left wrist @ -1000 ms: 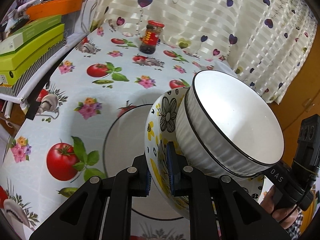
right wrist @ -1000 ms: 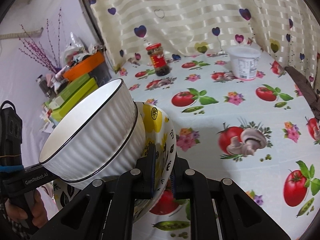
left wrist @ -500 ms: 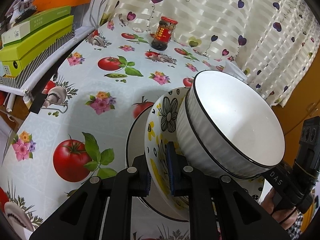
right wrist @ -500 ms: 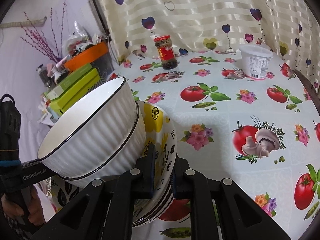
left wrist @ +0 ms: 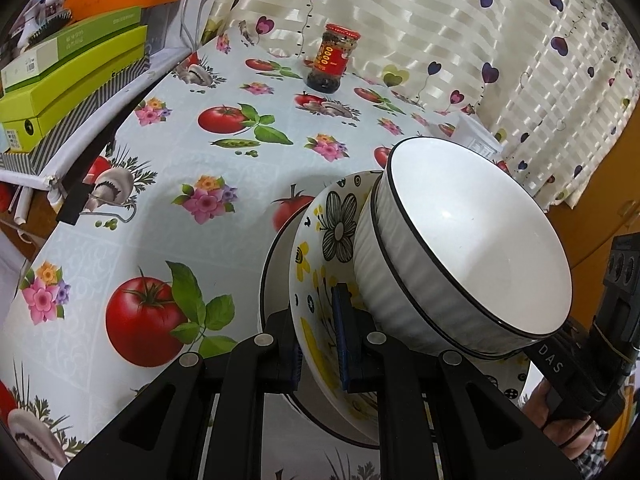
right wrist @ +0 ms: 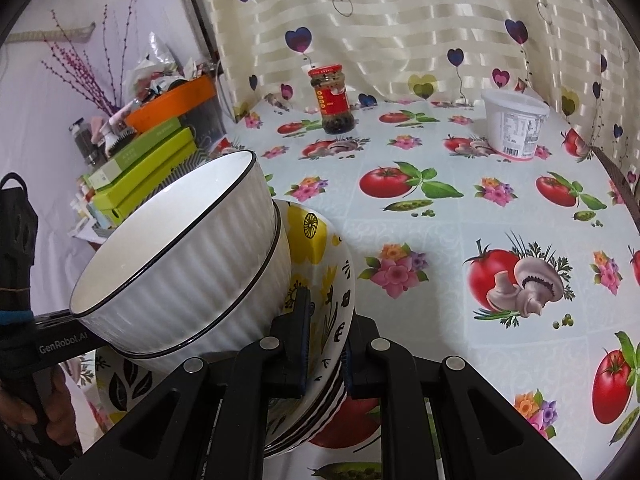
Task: Organize plates and bowls
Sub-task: 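Lower the bowl stack onto the white plates and open both grippers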
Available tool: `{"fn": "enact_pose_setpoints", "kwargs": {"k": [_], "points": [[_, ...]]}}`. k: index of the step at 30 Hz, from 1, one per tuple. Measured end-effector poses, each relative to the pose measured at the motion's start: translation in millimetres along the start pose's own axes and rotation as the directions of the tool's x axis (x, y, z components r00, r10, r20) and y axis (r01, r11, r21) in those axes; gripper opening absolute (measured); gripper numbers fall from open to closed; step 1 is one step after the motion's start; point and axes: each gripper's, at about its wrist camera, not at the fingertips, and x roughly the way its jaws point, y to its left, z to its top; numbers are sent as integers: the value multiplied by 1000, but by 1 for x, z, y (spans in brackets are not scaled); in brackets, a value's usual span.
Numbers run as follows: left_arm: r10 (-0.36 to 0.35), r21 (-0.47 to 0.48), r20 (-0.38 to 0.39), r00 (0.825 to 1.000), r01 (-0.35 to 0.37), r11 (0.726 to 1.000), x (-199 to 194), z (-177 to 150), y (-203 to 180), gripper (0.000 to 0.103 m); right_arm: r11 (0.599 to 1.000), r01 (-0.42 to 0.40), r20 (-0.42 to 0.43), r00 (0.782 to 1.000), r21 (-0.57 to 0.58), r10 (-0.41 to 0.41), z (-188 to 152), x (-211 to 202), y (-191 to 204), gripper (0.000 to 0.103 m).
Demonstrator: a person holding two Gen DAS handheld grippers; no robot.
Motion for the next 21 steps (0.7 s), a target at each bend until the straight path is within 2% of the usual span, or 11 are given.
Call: {"fn": "enact_pose_setpoints", "kwargs": {"k": [21], "points": [[15,21,39,999,-16,1000,-3,1,-1,15,997,43,1,999,-59,-43,-7,2,1,17]]}}
